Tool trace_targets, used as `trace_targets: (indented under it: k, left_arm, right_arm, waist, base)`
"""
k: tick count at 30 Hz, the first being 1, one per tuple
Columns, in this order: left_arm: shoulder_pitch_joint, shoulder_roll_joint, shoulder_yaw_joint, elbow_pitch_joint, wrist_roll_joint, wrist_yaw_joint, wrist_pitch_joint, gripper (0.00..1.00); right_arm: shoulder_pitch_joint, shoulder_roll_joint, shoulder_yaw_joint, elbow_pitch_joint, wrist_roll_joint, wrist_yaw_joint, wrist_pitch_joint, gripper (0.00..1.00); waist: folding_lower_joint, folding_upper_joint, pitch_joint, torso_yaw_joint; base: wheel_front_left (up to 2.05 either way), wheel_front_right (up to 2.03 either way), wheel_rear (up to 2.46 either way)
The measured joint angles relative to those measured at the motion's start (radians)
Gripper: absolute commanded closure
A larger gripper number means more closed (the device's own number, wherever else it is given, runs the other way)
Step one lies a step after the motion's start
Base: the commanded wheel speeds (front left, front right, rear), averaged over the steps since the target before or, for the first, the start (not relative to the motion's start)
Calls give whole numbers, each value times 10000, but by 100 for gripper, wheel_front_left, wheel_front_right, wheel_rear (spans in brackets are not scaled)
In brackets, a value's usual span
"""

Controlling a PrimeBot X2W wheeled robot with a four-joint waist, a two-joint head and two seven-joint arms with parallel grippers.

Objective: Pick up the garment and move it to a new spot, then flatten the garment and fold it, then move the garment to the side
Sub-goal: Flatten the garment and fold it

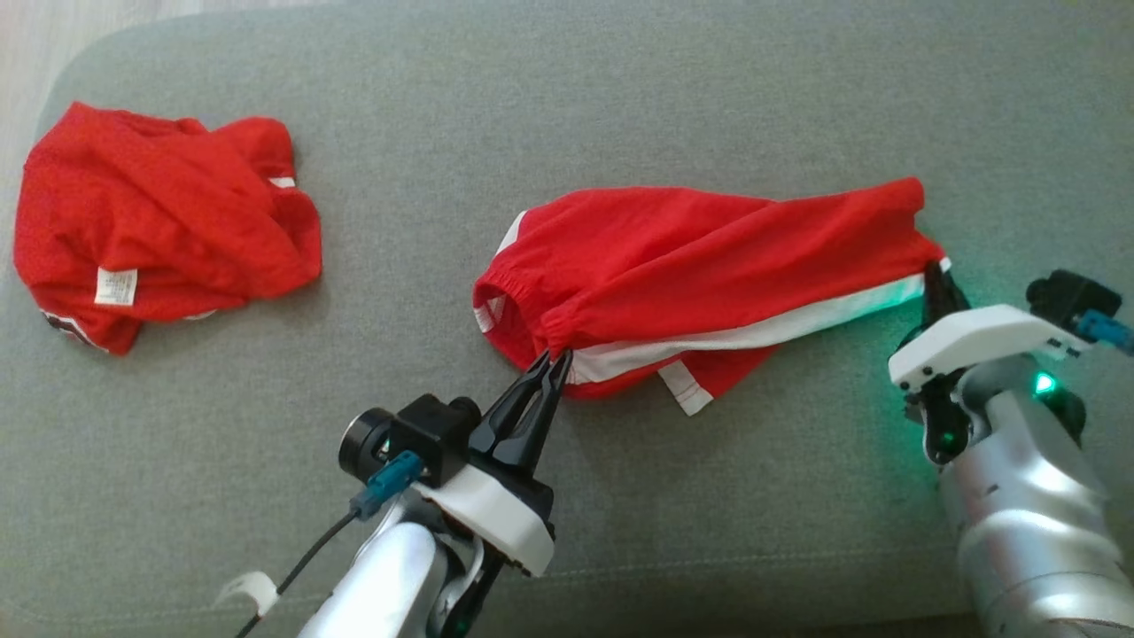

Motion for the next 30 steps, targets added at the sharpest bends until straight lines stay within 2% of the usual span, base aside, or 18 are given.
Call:
trace_targets:
  k: [5,8,11,16,22,24,28,30]
  left_arm:
    - [0,-2,40,-209,-23,90,0,100]
    - [0,-4,151,-445,-138,90,0,100]
    - [-41,35,374,-738,-387,67,0,100]
    - [-573,109,727,-1459,-984,-12,291,100]
    - [-1711,100,1578,-2690,-2167,4,1310,100]
    - [-1986,90,1900,-3149,-2523,148,1666,100]
    - [-2163,58,2458,-4010,-3212,671,2224,100]
    - [-2143,59,2520,-4197,-3292,790,2387,100]
  right_arm:
    - [38,-2,205,-826,-25,0,0,100]
    - [123,-4,823,-1613,56,0,0,100]
    - [243,0,1429,-2677,360,0,0,100]
    - [250,-2,1756,-4880,637,0,458,100]
    - [253,-4,1511,-8036,880,0,1628,100]
    - [288,-4,1181,-8953,1250,0,2165,100]
    - [952,-6,477,-9862,2359,0,3264,100]
    - [1248,0,395,-9988,2661,0,3501,100]
  waist:
    - [0,0,-218,-49]
    - [-1,0,-423,-90]
    - [-1,0,-688,-158]
    - [-1,0,-1279,-313]
    - [-2,0,-1996,-465]
    - [-2,0,-2144,-514]
    - [-2,0,-2201,-571]
    - [-2,0,-2163,-574]
  base:
    - [0,0,0]
    - [0,0,0]
    - [0,0,0]
    - [0,0,0]
    - [0,0,0]
    - [0,0,0]
    - [0,0,0]
    - [0,0,0]
